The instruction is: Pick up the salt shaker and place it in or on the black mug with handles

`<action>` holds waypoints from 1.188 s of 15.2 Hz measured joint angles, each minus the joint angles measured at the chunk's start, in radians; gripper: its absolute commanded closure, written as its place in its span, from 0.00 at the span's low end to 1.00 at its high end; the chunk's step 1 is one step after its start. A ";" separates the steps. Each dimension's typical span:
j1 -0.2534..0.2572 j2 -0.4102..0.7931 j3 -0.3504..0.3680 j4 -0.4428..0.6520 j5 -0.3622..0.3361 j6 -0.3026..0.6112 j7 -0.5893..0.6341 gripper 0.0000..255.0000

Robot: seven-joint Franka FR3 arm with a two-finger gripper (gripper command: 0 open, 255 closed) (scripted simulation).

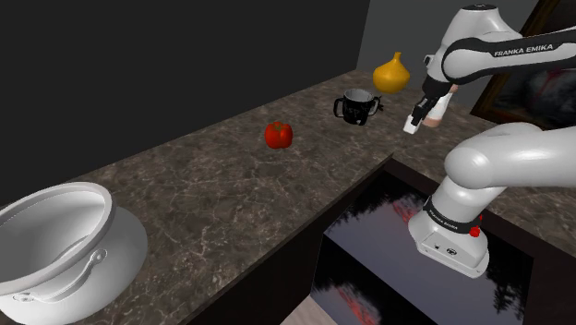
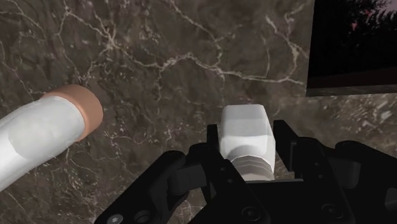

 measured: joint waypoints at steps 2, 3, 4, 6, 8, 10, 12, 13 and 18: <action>0.004 -0.018 0.012 0.020 0.014 -0.037 -0.005 1.00; 0.006 -0.021 0.016 0.032 0.020 -0.052 -0.008 1.00; 0.010 -0.024 0.022 0.044 0.026 -0.066 -0.009 1.00; 0.014 -0.033 0.032 0.067 0.038 -0.097 -0.014 1.00; 0.019 -0.045 0.045 0.083 0.051 -0.125 -0.014 1.00; 0.027 -0.043 0.055 0.113 0.063 -0.152 -0.016 1.00; 0.033 -0.044 0.064 0.138 0.074 -0.178 -0.018 1.00; 0.035 -0.046 0.069 0.150 0.080 -0.192 -0.020 1.00; 0.047 -0.053 0.096 0.210 0.106 -0.259 -0.024 1.00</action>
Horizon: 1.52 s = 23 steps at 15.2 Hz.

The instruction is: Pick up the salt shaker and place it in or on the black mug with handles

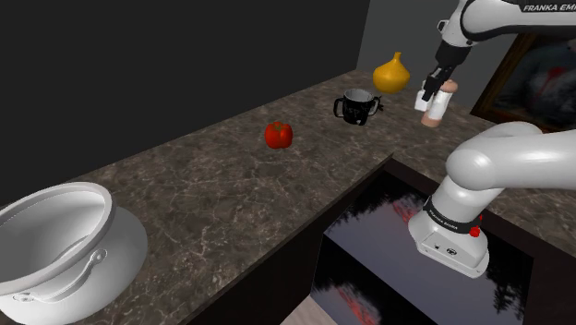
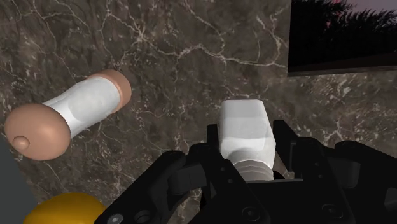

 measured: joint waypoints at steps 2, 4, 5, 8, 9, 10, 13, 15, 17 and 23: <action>0.005 0.003 0.008 0.028 0.009 -0.024 -0.002 1.00; 0.008 0.006 0.014 0.055 0.016 -0.048 -0.007 1.00; 0.011 0.010 0.018 0.071 0.021 -0.060 -0.008 1.00; 0.021 0.030 0.027 0.107 0.032 -0.076 -0.006 1.00; 0.034 0.061 0.032 0.126 0.041 -0.066 0.004 1.00; 0.044 0.093 0.031 0.143 0.046 -0.051 0.011 1.00; 0.089 0.220 0.035 0.214 0.071 0.002 0.040 1.00; 0.116 0.298 0.040 0.261 0.091 0.031 0.060 1.00; 0.140 0.372 0.043 0.312 0.109 0.052 0.074 1.00; 0.203 0.613 0.038 0.495 0.171 0.104 0.094 1.00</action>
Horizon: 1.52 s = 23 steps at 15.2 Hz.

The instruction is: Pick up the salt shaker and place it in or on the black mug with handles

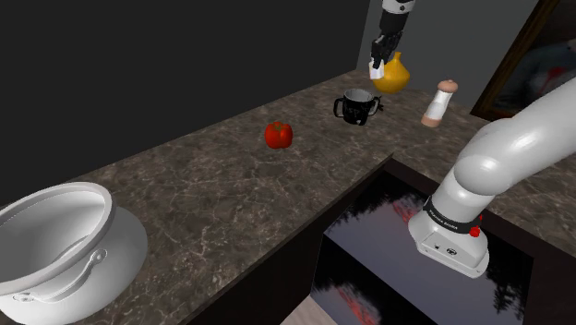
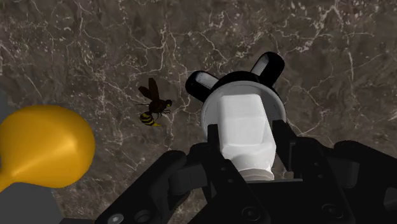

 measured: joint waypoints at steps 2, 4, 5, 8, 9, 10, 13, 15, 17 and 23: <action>0.017 0.076 -0.002 0.068 0.023 0.005 0.002 1.00; 0.021 0.115 -0.009 0.086 0.033 0.026 -0.005 1.00; 0.022 0.122 -0.010 0.080 0.034 0.039 -0.003 1.00; 0.020 0.129 -0.014 0.052 0.033 0.074 -0.002 1.00; 0.020 0.133 -0.016 0.039 0.033 0.090 -0.002 1.00; 0.020 0.137 -0.016 0.030 0.033 0.103 0.001 1.00; 0.019 0.144 -0.021 -0.003 0.031 0.144 0.002 1.00; 0.018 0.152 -0.023 -0.022 0.031 0.170 0.004 1.00; 0.017 0.158 -0.027 -0.043 0.030 0.197 0.004 1.00; 0.017 0.168 -0.029 -0.062 0.030 0.226 0.005 1.00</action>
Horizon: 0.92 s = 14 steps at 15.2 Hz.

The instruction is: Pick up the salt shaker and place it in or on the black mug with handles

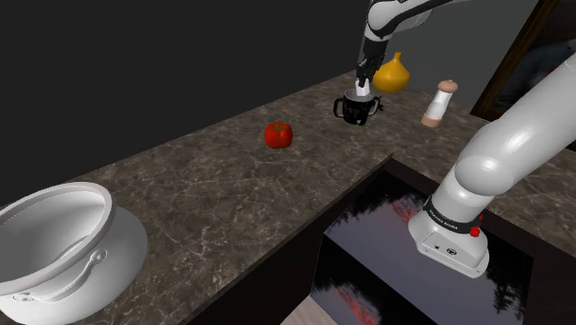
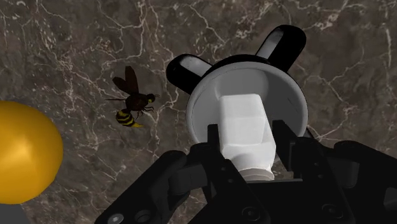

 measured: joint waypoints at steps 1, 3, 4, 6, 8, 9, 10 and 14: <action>0.000 0.000 0.000 0.000 0.000 0.000 0.000 1.00; 0.000 0.000 0.000 0.000 0.000 0.000 0.000 0.00; 0.000 0.000 0.000 0.000 0.000 0.000 0.000 0.00; 0.000 0.000 0.000 0.000 0.000 0.000 0.000 0.00; 0.000 0.000 0.000 0.000 0.000 0.000 0.000 0.00; 0.000 -0.004 0.001 0.009 0.000 -0.013 -0.002 0.00; 0.000 -0.014 0.003 0.029 0.000 -0.040 -0.004 0.00; 0.003 -0.048 0.019 0.075 -0.002 -0.122 0.005 0.00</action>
